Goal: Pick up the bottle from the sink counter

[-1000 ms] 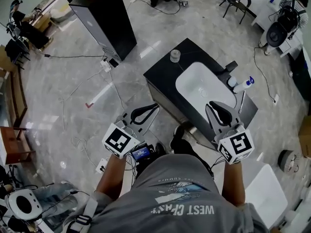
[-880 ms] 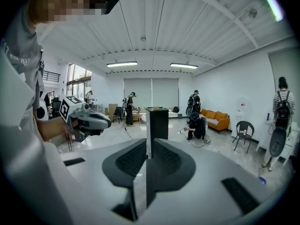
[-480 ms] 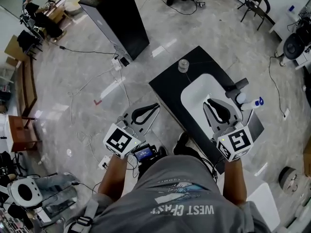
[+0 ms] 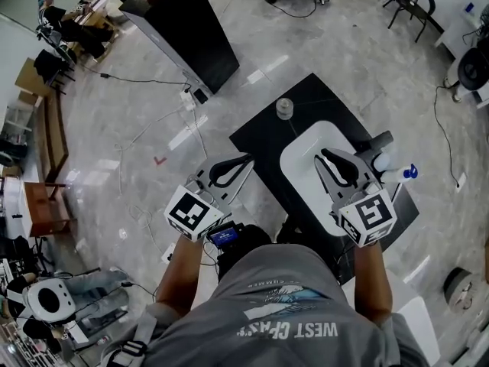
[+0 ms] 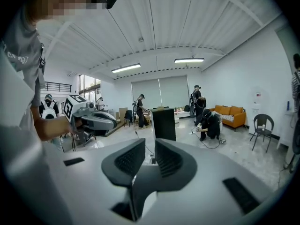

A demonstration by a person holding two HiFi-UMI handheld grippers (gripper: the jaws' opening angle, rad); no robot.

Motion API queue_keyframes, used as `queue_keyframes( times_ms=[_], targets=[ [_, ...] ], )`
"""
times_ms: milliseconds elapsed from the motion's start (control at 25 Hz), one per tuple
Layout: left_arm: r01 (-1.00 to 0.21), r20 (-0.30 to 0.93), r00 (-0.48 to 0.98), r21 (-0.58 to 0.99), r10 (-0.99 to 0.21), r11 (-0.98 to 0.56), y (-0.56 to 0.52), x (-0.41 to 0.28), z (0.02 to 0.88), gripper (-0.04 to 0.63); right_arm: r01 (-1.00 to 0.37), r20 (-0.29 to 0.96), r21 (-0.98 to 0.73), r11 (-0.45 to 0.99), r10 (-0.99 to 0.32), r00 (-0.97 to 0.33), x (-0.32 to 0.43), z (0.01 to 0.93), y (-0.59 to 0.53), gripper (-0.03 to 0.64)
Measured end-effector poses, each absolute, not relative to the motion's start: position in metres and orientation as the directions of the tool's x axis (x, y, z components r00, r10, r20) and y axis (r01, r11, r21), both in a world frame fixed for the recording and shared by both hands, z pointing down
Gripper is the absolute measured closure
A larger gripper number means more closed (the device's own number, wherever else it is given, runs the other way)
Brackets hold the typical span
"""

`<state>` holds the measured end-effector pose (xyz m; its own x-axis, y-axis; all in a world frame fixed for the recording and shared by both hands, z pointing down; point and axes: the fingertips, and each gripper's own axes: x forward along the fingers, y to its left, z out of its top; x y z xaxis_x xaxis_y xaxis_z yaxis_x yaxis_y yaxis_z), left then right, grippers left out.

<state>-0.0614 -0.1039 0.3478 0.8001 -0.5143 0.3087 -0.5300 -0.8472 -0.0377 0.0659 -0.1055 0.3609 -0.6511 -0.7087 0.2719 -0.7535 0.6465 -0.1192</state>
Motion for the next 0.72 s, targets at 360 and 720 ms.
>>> queue_keyframes(
  times_ms=[360,720],
  targets=[
    [-0.482,0.349,0.818,-0.016,-0.457,-0.876,-0.135,-0.054,0.375,0.558,-0.780,0.315,-0.143,0.610,-0.719,-0.620,0.070,0.387,-0.128,0.538],
    [-0.405,0.356,0.860,0.043,-0.365,-0.913,-0.191,-0.043,0.408,0.549,-0.827,0.376,-0.159,0.539,-0.742,-0.555,0.074,0.411,-0.164,0.519]
  ],
)
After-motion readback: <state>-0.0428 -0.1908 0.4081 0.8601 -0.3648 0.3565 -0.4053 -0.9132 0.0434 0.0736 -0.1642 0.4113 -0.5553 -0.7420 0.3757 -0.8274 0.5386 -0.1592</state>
